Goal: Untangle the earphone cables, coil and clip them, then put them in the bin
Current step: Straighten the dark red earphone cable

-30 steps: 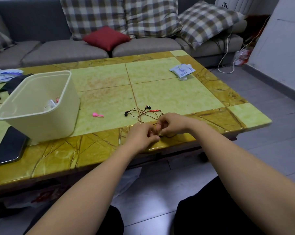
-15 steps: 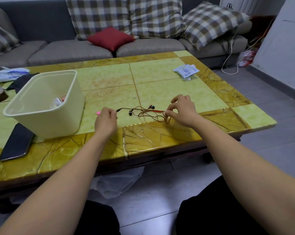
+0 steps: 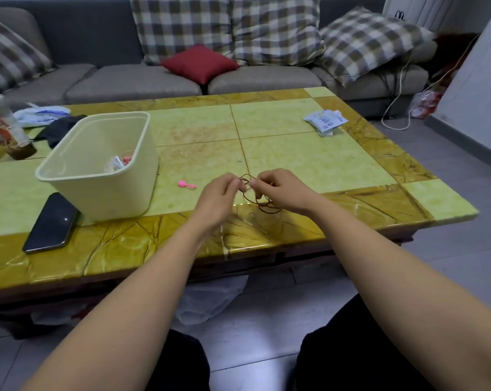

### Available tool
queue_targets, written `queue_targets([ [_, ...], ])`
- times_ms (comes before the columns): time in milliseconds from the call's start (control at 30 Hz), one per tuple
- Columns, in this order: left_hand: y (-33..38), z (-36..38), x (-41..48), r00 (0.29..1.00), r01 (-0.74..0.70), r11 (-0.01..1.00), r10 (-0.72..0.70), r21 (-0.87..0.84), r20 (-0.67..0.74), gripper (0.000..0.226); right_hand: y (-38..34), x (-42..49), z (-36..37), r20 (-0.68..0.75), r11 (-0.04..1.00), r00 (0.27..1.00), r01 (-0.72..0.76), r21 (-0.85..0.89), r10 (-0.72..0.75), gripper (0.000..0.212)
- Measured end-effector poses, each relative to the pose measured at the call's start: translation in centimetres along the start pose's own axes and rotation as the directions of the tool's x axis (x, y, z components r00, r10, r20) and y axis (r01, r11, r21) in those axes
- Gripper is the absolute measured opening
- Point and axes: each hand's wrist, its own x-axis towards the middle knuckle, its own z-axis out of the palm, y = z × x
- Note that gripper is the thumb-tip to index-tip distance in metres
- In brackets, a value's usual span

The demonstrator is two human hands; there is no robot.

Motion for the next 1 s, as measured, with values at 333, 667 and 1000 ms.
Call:
queue_targets([
  [333, -5.2, -4.1, 0.5, 0.798, 0.564, 0.789, -0.446, 0.243, -0.405, 0.034, 2.2, -0.1, -1.3, -0.094, 0.969, 0.989, -0.093, 0.230, 0.118, 0.039],
  [667, 0.4, 0.4, -0.6, 0.986, -0.088, 0.994, 0.077, 0.068, 0.150, 0.025, 0.1, 0.3, 0.4, 0.152, 0.997, 0.988, -0.010, 0.073, -0.001, 0.031],
  [1000, -1.3, -1.0, 0.4, 0.950, 0.219, 0.839, -0.066, 0.497, -0.307, 0.044, 1.2, 0.2, -0.5, -0.055, 0.998, 0.997, -0.056, -0.014, 0.055, 0.026],
])
